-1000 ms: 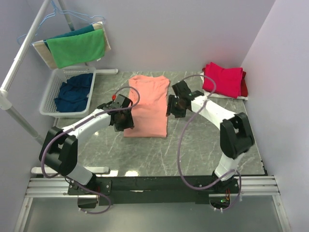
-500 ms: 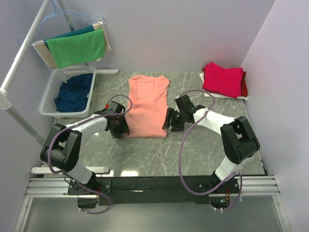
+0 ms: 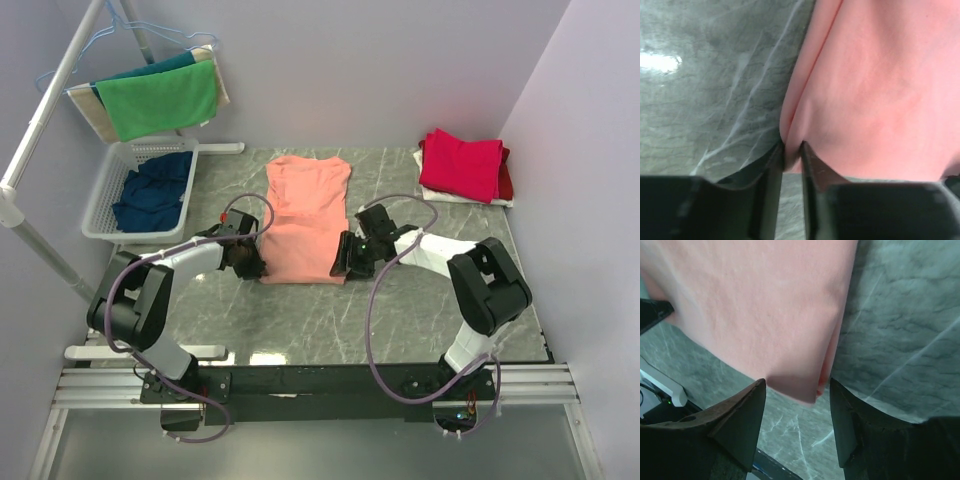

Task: Fold and stack the t-shirts
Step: Fold the tshirt

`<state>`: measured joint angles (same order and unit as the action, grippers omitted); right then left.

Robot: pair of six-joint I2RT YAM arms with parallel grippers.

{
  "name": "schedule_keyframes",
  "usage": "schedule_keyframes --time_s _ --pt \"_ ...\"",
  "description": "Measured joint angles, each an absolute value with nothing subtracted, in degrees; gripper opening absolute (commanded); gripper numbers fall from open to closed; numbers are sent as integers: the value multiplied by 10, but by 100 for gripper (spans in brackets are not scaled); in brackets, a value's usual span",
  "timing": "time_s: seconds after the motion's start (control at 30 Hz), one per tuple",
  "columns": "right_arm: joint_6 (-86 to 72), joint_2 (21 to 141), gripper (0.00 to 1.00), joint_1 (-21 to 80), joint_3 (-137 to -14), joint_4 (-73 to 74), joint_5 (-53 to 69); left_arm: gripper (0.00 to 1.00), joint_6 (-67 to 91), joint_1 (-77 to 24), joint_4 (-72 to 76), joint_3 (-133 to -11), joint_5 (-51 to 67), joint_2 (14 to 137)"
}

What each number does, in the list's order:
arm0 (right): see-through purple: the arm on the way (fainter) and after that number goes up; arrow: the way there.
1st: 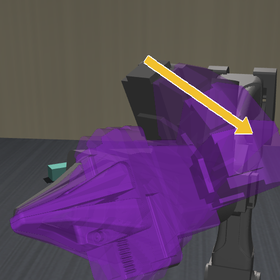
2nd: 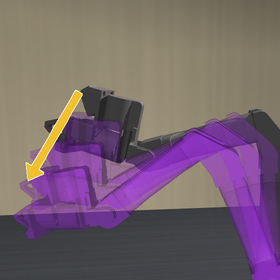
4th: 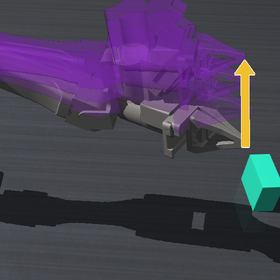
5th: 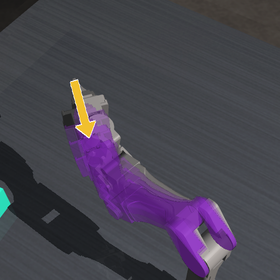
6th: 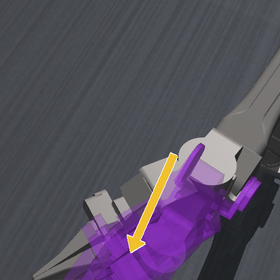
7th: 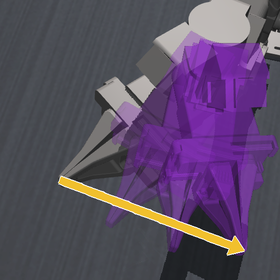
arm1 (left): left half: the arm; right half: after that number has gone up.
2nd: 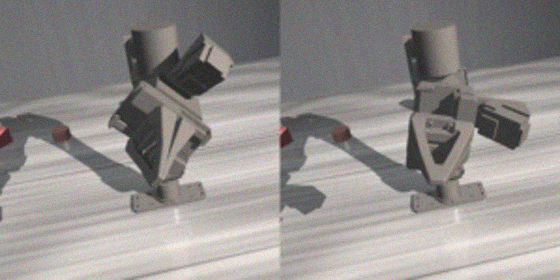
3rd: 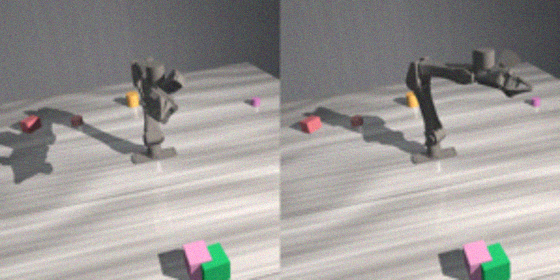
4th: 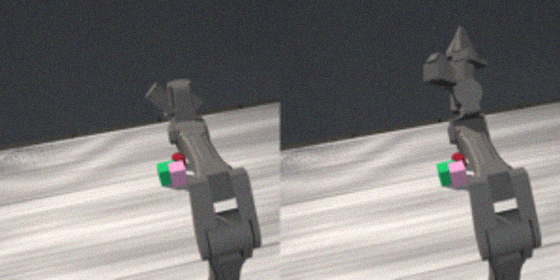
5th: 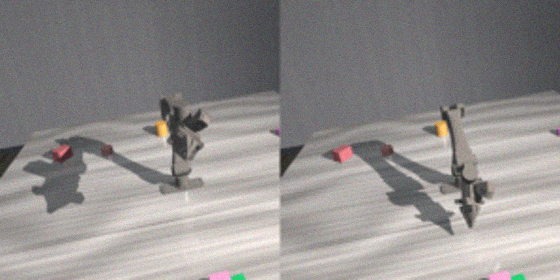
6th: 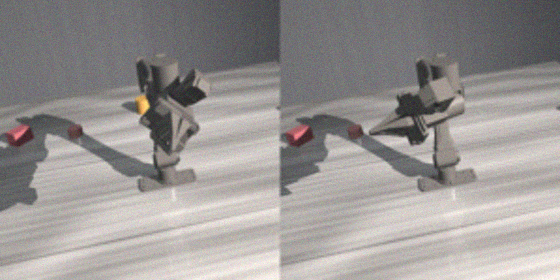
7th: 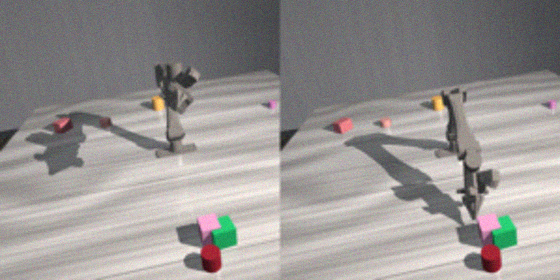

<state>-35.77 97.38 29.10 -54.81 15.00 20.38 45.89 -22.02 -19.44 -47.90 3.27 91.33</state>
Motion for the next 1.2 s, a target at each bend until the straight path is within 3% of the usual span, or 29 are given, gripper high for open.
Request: schedule_keyframes --time_s 0.13,0.23,0.33,0.37,0.4,0.8,1.2 --pt "-363 983 56 303 -539 145 209 20 462 -220 -185 -477 39 917" --pt "-364 992 45 311 -539 137 213 16 463 -220 -178 -475 45 919" --pt "-365 999 21 313 -539 132 214 8 464 -219 -170 -475 53 922" --pt "-365 1003 4 313 -539 130 213 1 464 -219 -168 -475 55 923" --pt "-365 1007 0 312 -540 128 215 1 464 -219 -166 -475 57 924" --pt "-358 999 0 328 -550 171 191 1 469 -221 -183 -439 59 879" --pt "-367 861 0 390 -474 218 196 1 508 -234 -340 -381 87 670"
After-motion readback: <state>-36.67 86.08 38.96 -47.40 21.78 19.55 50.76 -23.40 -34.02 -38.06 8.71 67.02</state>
